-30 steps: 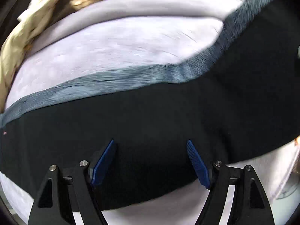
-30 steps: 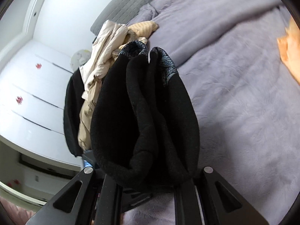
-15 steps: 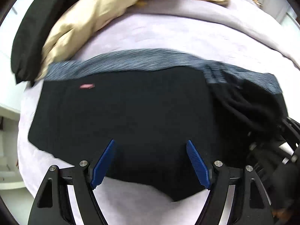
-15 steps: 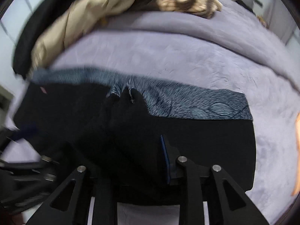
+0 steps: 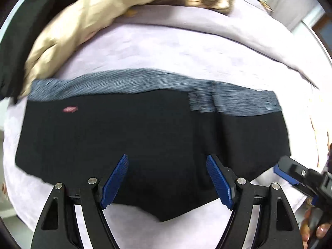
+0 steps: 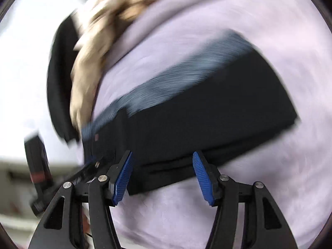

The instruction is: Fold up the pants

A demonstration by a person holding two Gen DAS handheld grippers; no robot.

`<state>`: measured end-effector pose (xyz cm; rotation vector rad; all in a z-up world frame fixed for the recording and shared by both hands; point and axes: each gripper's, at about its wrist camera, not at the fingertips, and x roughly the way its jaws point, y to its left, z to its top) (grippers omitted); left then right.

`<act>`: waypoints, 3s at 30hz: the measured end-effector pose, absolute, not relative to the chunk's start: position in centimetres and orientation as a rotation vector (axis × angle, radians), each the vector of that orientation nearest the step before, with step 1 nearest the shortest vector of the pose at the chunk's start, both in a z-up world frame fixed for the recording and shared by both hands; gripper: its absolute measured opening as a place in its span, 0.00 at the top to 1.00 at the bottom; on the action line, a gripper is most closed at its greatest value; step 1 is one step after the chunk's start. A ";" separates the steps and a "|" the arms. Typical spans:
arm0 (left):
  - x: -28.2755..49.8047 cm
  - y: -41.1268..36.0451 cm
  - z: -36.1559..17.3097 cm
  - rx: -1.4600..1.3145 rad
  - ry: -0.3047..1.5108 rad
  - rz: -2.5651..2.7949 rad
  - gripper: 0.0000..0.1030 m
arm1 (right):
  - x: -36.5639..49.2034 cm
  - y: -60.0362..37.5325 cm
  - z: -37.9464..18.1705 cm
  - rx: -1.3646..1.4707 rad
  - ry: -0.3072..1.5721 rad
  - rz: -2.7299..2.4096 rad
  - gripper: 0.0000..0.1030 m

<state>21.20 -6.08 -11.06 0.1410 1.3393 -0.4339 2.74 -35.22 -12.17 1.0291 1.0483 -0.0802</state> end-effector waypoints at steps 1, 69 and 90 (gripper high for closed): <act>21.2 -7.4 -11.2 0.149 1.345 -0.459 0.23 | 2.1 -36.2 -12.7 1.073 1.030 -0.089 0.43; 14.2 5.2 -9.0 0.216 1.347 -0.328 0.00 | 4.0 -25.7 -7.7 0.452 1.386 -0.040 0.38; 15.6 11.0 -10.4 0.062 1.376 -0.249 0.00 | 5.6 -18.1 -6.1 0.282 1.396 -0.042 0.17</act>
